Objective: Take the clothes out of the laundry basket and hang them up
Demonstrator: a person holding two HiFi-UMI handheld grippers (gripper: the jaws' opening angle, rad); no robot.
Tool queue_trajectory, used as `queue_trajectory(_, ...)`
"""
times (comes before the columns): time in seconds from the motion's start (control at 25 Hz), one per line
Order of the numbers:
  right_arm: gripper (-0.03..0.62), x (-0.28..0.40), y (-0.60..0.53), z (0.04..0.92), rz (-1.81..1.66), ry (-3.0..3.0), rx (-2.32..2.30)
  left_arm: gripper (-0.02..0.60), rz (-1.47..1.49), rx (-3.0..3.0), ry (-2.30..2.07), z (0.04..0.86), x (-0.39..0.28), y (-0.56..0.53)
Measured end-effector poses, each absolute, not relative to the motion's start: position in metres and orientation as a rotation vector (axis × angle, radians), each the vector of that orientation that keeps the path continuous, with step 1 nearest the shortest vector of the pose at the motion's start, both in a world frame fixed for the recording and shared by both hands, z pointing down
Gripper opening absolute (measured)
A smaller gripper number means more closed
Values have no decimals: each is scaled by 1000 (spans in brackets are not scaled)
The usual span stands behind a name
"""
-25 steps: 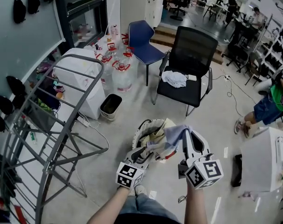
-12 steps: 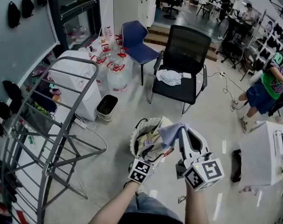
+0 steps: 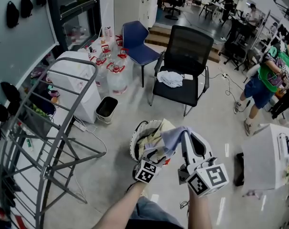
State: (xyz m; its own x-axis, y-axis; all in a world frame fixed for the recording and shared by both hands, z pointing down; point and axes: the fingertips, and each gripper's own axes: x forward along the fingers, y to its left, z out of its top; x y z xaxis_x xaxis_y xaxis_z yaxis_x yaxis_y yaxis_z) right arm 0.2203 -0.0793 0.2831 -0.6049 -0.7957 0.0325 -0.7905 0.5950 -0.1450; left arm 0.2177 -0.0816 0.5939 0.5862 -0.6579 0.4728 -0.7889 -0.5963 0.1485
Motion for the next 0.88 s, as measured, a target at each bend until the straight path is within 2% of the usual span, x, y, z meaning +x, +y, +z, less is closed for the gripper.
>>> queue_trajectory(0.2,14,226,-80,288,-244,2764,-1387,97,561,2467,-1167,599,218,-85)
queue_trajectory(0.32,14,227,-79,290,-250,2764,-1390,44,565,2463,-1154,602,218,-86)
queue_trajectory(0.88,14,238,-78,294,-254,2745,-1406,26,509,2428,-1142,600,207,-80)
